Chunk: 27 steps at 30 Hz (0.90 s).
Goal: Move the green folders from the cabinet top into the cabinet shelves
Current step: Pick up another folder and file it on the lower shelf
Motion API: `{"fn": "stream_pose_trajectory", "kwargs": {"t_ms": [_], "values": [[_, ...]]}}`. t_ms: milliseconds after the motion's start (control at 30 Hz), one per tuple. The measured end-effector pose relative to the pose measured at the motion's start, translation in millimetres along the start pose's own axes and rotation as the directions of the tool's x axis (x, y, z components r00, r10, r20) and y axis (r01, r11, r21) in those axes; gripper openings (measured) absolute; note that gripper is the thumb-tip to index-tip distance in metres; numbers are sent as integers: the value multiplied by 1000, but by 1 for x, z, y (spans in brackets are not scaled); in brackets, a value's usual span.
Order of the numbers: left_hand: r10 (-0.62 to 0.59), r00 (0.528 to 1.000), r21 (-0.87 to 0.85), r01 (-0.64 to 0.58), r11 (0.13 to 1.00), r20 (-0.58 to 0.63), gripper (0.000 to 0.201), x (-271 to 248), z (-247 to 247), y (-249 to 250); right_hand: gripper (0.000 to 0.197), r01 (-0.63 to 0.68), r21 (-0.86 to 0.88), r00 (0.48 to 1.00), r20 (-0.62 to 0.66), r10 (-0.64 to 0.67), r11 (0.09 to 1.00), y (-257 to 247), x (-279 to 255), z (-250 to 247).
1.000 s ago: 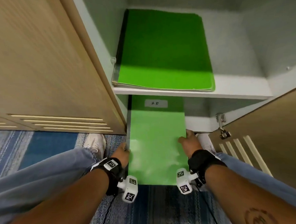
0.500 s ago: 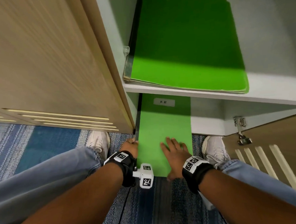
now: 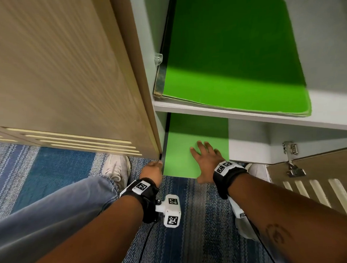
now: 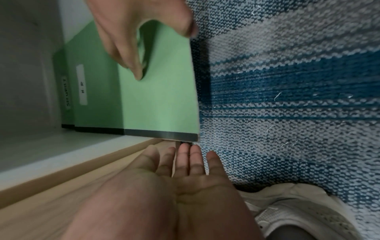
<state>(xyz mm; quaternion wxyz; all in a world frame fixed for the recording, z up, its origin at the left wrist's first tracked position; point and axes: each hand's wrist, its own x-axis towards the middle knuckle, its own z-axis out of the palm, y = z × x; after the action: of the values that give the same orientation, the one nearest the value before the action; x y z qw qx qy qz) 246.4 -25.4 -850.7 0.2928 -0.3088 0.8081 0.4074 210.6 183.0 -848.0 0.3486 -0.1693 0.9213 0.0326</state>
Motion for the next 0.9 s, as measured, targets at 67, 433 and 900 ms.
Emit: {"fn": "stream_pose_trajectory", "kwargs": {"t_ms": [67, 433, 900], "values": [[-17, 999, -34, 18, 999, 32, 35, 3, 2, -2, 112, 1, 8, 1000, -23, -1, 1000, 3, 7, -5], [-14, 991, -386, 65, 920, 134, 58, 15, 15, -8, 93, -32, 8, 999, -36, 32, 999, 15, 42, -27], [147, 985, -412, -96, 906, 93, 15, -45, -14, 41, 63, 68, 82, 978, -202, -50, 994, 2, -23, -77]]}}
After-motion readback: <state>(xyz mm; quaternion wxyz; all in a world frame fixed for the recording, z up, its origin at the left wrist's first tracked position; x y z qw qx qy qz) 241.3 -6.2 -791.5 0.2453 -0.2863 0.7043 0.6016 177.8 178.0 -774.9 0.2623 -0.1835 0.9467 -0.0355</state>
